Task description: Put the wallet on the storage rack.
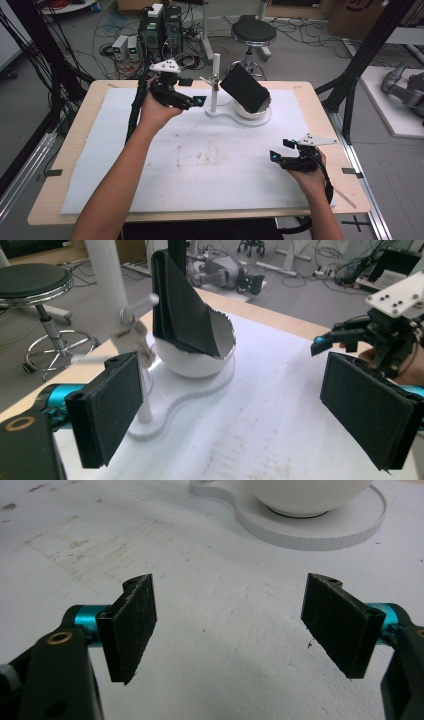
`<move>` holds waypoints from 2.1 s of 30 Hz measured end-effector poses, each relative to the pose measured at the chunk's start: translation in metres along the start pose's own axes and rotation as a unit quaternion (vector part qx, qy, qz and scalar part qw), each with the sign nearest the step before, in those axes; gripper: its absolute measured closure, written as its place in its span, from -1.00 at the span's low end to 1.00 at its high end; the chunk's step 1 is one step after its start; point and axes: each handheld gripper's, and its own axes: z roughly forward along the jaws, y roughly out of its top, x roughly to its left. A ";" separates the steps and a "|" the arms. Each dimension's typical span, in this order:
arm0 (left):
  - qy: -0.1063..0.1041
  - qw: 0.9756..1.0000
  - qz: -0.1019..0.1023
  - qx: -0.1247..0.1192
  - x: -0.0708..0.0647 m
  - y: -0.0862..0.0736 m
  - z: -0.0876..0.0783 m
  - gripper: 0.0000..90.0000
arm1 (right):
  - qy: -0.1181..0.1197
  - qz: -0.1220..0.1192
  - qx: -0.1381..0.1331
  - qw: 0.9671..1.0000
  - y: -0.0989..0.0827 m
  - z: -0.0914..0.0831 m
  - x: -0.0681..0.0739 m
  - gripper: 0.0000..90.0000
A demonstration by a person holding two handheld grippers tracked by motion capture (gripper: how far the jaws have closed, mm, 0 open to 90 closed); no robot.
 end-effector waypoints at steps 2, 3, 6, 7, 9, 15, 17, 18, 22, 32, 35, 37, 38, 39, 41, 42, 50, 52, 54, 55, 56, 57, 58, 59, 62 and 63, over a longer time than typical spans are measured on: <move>0.000 1.000 -0.002 -0.006 0.000 -0.008 -0.007 -0.80 | -0.001 0.002 0.000 1.000 0.000 0.000 0.000 -0.49; 0.000 1.000 -0.002 -0.006 0.000 -0.008 -0.007 -0.80 | -0.001 0.002 0.000 1.000 0.000 0.000 0.000 -0.49; 0.004 1.000 -0.009 -0.010 0.000 -0.025 -0.022 -0.81 | -0.005 -0.001 -0.001 1.000 0.000 0.001 0.000 -0.49; 0.004 1.000 -0.009 -0.010 0.000 -0.025 -0.022 -0.82 | -0.005 -0.001 -0.001 1.000 0.000 0.001 0.000 -0.49; 0.009 1.000 -0.007 -0.005 -0.004 -0.035 -0.029 -0.83 | -0.006 0.001 -0.001 1.000 0.000 0.001 0.001 -0.49; 0.007 1.000 -0.015 -0.010 -0.006 -0.064 -0.035 -0.84 | -0.005 0.003 -0.004 1.000 0.000 0.001 0.000 -0.49; 0.012 1.000 -0.017 -0.009 -0.006 -0.069 -0.036 -0.88 | -0.006 0.004 -0.004 1.000 0.000 0.000 0.000 -0.49; 0.013 1.000 -0.017 -0.008 -0.005 -0.081 -0.040 -0.88 | -0.007 0.005 -0.005 1.000 0.000 0.000 0.000 -0.49; 0.020 0.999 -0.022 -0.012 -0.005 -0.102 -0.050 -0.88 | -0.006 0.007 -0.002 1.000 0.000 0.001 0.000 -0.49; 0.022 0.999 -0.028 0.015 -0.011 -0.147 -0.063 -0.96 | -0.005 0.007 -0.006 1.000 0.000 0.002 -0.003 -0.49; 0.018 0.999 -0.025 0.015 -0.015 -0.153 -0.064 -0.96 | -0.005 0.009 -0.008 1.000 0.000 0.003 -0.003 -0.49; 0.018 0.999 -0.023 0.018 -0.017 -0.159 -0.063 -0.96 | -0.006 0.009 -0.007 1.000 0.000 0.003 -0.003 -0.49; 0.018 0.999 -0.027 0.020 -0.018 -0.166 -0.062 -0.96 | -0.005 0.008 -0.006 1.000 0.000 0.003 -0.003 -0.49; 0.018 0.999 -0.027 0.022 -0.018 -0.169 -0.061 -0.96 | -0.005 0.008 -0.004 1.000 0.000 0.003 -0.002 -0.49; 0.020 0.999 -0.027 0.022 -0.019 -0.172 -0.060 -0.96 | -0.004 0.007 -0.005 1.000 0.000 0.003 -0.002 -0.49; 0.019 0.999 -0.027 0.023 -0.019 -0.173 -0.060 -0.96 | -0.005 0.007 -0.004 1.000 0.000 0.003 -0.002 -0.49; 0.027 0.999 -0.027 0.016 -0.019 -0.174 -0.063 -0.96 | -0.005 0.006 -0.003 1.000 0.000 0.005 -0.003 -0.49; 0.029 0.999 -0.029 0.016 -0.019 -0.175 -0.063 -0.96 | -0.003 0.010 -0.002 1.000 0.000 0.005 -0.003 -0.49; 0.030 0.999 -0.031 0.016 -0.018 -0.176 -0.063 -0.96 | -0.005 0.008 -0.001 1.000 0.000 0.005 -0.004 -0.49; 0.030 0.999 -0.031 0.015 -0.018 -0.176 -0.063 -0.96 | -0.003 0.008 -0.002 1.000 0.000 0.005 -0.004 -0.49; 0.030 0.999 -0.030 0.016 -0.018 -0.176 -0.063 -0.96 | -0.005 0.006 -0.001 1.000 0.000 0.005 -0.003 -0.49; 0.030 0.999 -0.030 0.016 -0.018 -0.176 -0.063 -0.96 | -0.005 0.006 -0.001 1.000 0.000 0.005 -0.003 -0.49; 0.030 0.999 -0.032 0.015 -0.017 -0.176 -0.063 -0.96 | -0.004 0.007 0.001 1.000 0.000 0.005 -0.003 -0.49; 0.030 0.999 -0.032 0.015 -0.017 -0.176 -0.063 -0.96 | -0.004 0.007 0.001 1.000 0.000 0.005 -0.003 -0.49; 0.031 0.999 -0.035 0.014 -0.017 -0.176 -0.063 -0.96 | -0.005 0.004 0.003 1.000 0.000 0.006 -0.002 -0.49; 0.031 0.999 -0.035 0.014 -0.017 -0.176 -0.063 -0.96 | -0.005 0.005 0.004 1.000 0.000 0.006 -0.002 -0.49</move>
